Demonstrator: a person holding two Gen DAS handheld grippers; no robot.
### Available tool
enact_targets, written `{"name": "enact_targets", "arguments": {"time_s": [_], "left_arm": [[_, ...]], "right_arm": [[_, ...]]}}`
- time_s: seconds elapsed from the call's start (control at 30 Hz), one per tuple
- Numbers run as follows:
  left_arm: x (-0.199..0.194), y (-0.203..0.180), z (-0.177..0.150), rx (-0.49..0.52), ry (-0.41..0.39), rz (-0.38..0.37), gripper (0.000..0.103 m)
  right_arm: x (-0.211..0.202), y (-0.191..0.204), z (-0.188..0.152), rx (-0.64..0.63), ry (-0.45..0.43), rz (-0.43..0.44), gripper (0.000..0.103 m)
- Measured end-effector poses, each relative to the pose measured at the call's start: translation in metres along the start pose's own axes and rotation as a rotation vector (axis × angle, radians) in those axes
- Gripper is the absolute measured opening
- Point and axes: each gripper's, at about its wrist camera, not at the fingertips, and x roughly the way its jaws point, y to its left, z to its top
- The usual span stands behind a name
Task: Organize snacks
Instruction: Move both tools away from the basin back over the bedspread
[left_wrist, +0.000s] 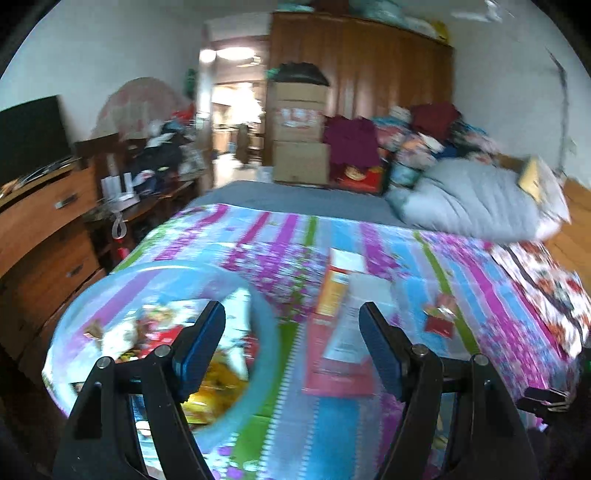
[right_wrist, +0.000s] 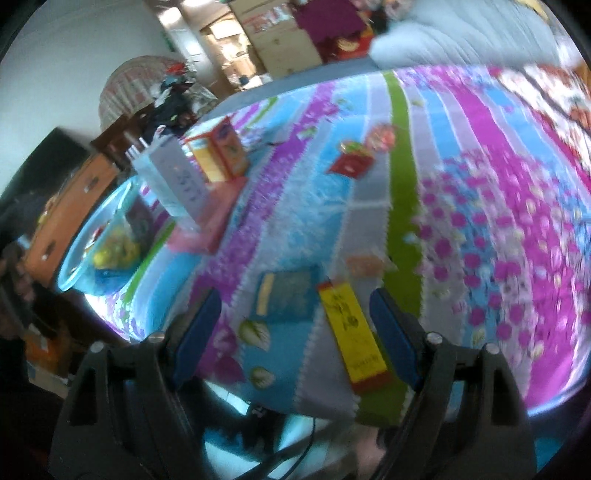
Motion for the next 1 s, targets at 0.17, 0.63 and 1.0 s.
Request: {"name": "enact_targets", "arguments": {"time_s": [0.17, 0.63, 1.0], "left_arm": [[0.009, -0.053, -0.007, 0.077, 0.038, -0.101, 0.076], [0.060, -0.154, -0.049, 0.207, 0.267, -0.283, 0.076], [0.109, -0.153, -0.089, 0.213, 0.404, -0.289, 0.076]], "right_arm": [[-0.005, -0.023, -0.012, 0.052, 0.002, -0.004, 0.084], [-0.006, -0.083, -0.032, 0.175, -0.001, -0.010, 0.084], [0.009, -0.111, -0.028, 0.165, 0.046, -0.057, 0.084]]}}
